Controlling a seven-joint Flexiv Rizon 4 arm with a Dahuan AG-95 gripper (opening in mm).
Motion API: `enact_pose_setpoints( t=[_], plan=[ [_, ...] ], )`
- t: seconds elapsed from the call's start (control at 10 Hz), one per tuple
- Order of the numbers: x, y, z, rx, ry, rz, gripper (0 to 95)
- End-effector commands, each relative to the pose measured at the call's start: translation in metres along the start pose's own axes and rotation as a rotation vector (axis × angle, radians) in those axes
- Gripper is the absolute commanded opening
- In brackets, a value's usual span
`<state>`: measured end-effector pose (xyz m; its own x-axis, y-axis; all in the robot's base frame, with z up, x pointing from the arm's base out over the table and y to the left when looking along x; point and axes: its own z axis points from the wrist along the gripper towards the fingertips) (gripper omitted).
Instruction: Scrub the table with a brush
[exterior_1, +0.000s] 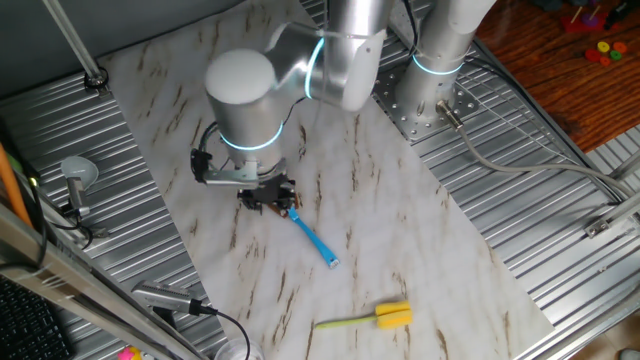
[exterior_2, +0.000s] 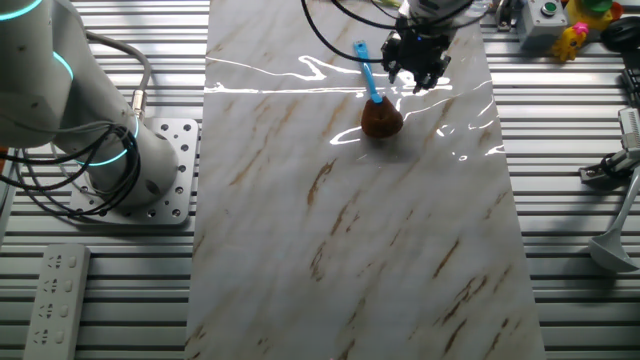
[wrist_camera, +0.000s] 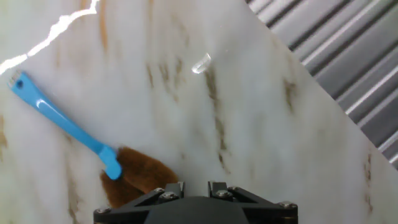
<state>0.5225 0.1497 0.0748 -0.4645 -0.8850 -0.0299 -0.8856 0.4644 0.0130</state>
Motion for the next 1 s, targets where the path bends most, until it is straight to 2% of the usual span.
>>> enact_pose_setpoints(
  t=[0.1,0.3,0.4,0.6,0.7,0.9,1.0],
  plan=[
    [0.001,0.0,0.0,0.016,0.005,-0.074,38.0],
    [0.001,0.0,0.0,0.014,0.013,-0.088,38.0],
    [-0.001,0.0,0.001,0.002,0.007,-0.1,38.0],
    [-0.022,0.011,0.013,-0.017,-0.019,-0.136,38.0],
    [-0.029,0.019,0.016,-0.019,-0.022,-0.156,38.0],
    [-0.036,0.036,0.018,-0.013,-0.02,-0.191,38.0],
    [-0.033,0.035,0.016,-0.005,-0.011,-0.23,38.0]
  ],
)
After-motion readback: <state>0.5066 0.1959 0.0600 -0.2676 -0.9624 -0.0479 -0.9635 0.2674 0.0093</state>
